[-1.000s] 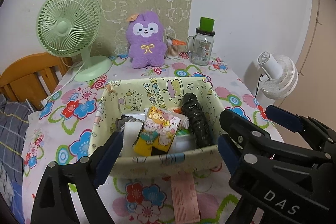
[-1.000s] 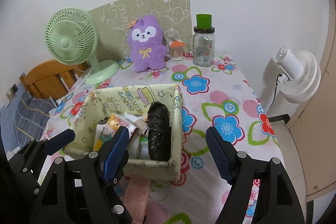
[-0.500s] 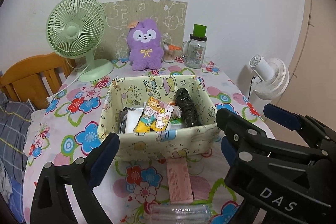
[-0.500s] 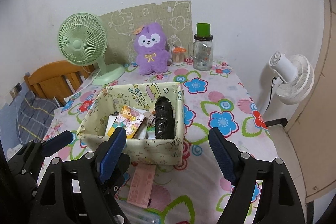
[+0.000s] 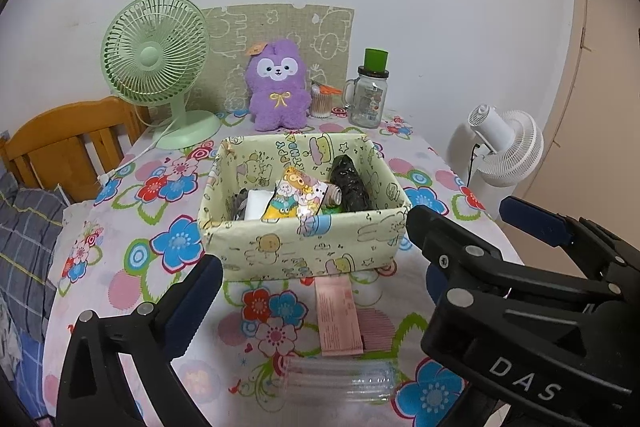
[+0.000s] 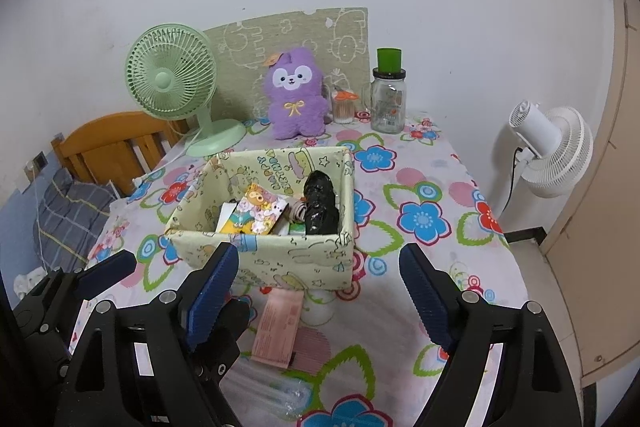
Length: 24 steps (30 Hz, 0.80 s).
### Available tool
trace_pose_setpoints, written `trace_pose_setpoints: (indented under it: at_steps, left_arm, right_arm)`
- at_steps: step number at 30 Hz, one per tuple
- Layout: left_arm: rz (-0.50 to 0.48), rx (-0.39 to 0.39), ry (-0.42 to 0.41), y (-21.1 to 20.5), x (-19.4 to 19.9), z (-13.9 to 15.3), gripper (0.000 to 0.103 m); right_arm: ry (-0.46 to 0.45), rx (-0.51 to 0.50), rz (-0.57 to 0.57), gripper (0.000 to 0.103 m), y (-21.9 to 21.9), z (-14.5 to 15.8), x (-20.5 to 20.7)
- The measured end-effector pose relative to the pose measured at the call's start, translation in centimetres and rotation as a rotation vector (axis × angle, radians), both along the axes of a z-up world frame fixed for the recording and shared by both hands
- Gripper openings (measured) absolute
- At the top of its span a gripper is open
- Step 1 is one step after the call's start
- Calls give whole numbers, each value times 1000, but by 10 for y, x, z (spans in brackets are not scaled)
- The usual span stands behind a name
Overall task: Organize soft objects
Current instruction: 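Withdraw both grippers from the box toward the pink packet and clear bag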
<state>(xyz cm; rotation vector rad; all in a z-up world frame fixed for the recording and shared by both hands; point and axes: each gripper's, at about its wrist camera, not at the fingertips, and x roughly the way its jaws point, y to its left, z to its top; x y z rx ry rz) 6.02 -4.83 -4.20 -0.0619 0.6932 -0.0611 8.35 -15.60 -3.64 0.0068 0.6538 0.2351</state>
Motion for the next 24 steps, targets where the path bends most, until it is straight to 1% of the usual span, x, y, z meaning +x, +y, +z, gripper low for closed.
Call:
trace_pose_setpoints:
  at_steps: [14, 24]
  left_arm:
    - [-7, -7, 17, -1, -24, -16, 103]
    - [5, -8, 46, 3, -33, -36, 103]
  right_arm:
    - [6, -22, 18, 85, 4, -15, -27]
    - [23, -39, 37, 85, 9, -33, -37]
